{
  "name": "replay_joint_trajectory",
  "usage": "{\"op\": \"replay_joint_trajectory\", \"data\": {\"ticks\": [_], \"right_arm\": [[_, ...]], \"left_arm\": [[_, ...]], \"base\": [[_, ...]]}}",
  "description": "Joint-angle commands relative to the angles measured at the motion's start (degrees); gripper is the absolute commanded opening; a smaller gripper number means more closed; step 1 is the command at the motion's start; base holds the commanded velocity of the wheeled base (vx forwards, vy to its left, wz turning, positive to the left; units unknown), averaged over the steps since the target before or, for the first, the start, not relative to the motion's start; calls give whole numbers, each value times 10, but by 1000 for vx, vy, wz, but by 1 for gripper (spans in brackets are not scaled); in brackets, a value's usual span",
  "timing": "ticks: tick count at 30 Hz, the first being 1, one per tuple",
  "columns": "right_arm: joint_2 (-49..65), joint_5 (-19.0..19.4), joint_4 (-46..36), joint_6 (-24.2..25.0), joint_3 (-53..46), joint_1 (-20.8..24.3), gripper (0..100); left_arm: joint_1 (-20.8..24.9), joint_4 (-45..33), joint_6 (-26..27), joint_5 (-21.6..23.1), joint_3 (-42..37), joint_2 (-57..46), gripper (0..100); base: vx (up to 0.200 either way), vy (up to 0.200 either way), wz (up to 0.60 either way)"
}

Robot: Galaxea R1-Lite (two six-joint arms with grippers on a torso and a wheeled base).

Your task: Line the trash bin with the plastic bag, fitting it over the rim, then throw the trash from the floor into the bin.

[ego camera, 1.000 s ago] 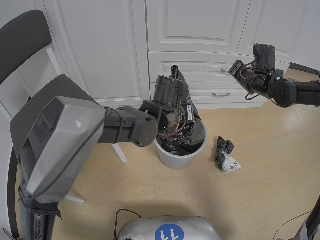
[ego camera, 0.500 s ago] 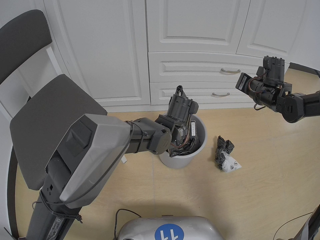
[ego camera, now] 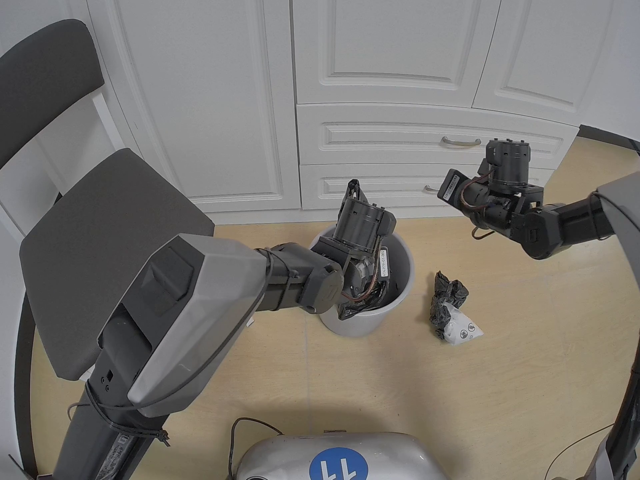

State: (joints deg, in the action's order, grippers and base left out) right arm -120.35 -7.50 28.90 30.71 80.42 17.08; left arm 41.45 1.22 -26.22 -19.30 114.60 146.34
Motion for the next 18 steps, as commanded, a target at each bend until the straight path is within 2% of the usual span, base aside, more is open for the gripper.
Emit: {"op": "replay_joint_trajectory", "data": {"ticks": [1, 6, 10, 14, 17, 18], "right_arm": [[-142, 7, 8, 76, 114, -6, 0], [-191, 20, -16, 131, 175, -16, 0], [-233, 30, -75, 204, 252, -28, 0], [-260, 46, -97, 226, 287, -35, 0], [-279, 65, -97, 246, 301, -40, 0], [-292, 86, -98, 272, 310, -41, 0]], "left_arm": [[-3, -3, -10, -17, 0, -9, 0], [-2, -3, -15, -17, 0, -5, 0], [-3, -3, -16, -17, 0, -4, 0], [-3, -3, -16, -18, 0, -4, 0], [-2, -2, -16, -18, 0, -5, 0], [-2, -2, -16, -18, 0, -5, 0]], "base": [[0, 0, 0], [0, 0, 0], [0, 0, 0], [0, 0, 0], [0, 0, 0], [0, 0, 0]]}}
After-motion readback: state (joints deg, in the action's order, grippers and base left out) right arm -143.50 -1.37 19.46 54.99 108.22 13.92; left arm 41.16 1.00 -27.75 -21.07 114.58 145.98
